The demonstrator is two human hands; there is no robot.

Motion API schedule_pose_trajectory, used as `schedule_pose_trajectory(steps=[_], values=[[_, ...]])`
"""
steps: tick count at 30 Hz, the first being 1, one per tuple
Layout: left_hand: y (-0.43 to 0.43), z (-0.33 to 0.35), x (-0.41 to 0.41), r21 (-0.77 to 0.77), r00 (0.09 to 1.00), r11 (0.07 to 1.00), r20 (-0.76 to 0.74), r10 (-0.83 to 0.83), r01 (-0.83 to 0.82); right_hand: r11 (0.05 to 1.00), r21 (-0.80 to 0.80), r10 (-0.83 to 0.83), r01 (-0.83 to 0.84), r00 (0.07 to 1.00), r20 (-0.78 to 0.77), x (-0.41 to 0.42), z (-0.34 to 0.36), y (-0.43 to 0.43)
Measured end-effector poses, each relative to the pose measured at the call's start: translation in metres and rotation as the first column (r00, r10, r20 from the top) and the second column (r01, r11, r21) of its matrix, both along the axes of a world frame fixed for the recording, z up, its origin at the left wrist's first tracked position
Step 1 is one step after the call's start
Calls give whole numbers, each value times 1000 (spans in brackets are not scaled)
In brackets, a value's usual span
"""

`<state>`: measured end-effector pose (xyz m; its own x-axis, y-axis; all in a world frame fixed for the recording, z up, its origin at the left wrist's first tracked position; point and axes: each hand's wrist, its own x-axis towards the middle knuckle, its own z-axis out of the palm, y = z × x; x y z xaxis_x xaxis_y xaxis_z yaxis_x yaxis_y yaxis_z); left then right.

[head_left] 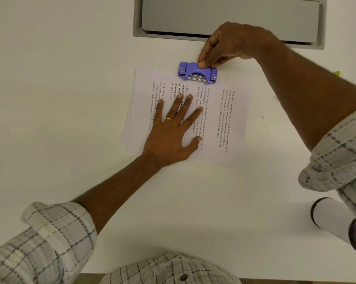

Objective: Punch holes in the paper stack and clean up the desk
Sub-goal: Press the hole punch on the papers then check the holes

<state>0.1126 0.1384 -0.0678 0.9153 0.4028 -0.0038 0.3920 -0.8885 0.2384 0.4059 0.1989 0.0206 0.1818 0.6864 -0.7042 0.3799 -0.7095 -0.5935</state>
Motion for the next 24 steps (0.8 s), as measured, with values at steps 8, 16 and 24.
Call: schedule_pose_trajectory(steps=[8, 16, 24], values=[[2, 4, 0, -31, 1000, 999, -25, 9, -10, 949, 309, -139, 55, 957, 256, -30, 12, -39], [8, 34, -9, -394, 952, 907, 192, 237, -146, 731, 560, -625, 390, 712, 320, -64, 13, -116], [36, 64, -43, -466, 653, 596, 51, 756, -654, 687, 341, -726, 642, 607, 323, -97, -7, -201]])
